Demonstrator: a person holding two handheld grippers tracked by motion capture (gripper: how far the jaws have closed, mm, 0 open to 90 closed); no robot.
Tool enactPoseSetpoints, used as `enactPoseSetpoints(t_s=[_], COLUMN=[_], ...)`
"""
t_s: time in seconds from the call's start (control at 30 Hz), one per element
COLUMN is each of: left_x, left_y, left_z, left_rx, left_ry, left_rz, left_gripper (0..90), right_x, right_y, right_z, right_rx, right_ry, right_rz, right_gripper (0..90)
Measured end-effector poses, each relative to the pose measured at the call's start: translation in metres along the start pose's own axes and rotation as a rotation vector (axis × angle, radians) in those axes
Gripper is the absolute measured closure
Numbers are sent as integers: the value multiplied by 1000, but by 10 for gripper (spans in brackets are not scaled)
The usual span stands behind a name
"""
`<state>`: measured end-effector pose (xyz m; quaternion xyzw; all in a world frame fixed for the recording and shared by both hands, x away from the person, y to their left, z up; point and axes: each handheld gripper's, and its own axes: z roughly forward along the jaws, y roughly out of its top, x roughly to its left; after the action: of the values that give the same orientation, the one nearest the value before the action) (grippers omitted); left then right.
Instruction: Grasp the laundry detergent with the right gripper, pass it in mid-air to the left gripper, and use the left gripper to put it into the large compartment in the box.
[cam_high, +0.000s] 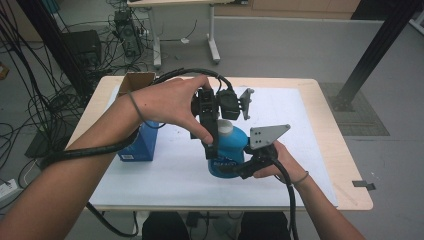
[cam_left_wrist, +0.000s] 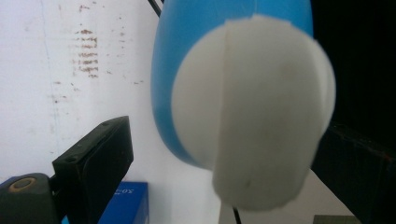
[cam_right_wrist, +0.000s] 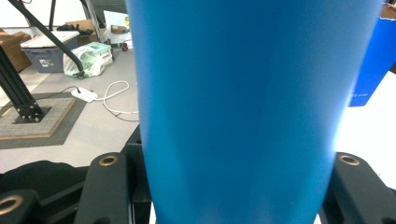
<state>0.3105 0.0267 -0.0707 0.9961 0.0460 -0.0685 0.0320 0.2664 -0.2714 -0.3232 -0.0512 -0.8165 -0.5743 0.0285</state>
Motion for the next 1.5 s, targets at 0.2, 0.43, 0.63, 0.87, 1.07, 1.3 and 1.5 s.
enactPoseSetpoints(t_s=[0.2, 0.43, 0.63, 0.87, 1.07, 1.3, 1.5], left_x=[-1, -4, -7, -7, -7, -8, -8], left_y=[6, 12, 14, 16, 15, 12, 10], left_z=[0, 2, 3, 6, 6, 4, 3], left_rx=[10, 17, 18, 26, 25, 14, 8], left_ry=[4, 21, 29, 21, 23, 25, 26], left_rz=[10, 18, 27, 34, 32, 28, 25], left_gripper=[84, 79, 72, 67, 73, 76, 76], right_x=[-1, 0, 0, -1, -1, -1, 0], right_y=[1, 4, 6, 8, 8, 8, 8], right_z=[3, 7, 8, 10, 10, 10, 10], right_rx=[5, 11, 16, 16, 16, 13, 18], right_ry=[10, 14, 16, 18, 19, 19, 13], right_rz=[0, -6, -10, -14, -12, -15, -9], right_gripper=[419, 419, 419, 419, 419, 419, 419])
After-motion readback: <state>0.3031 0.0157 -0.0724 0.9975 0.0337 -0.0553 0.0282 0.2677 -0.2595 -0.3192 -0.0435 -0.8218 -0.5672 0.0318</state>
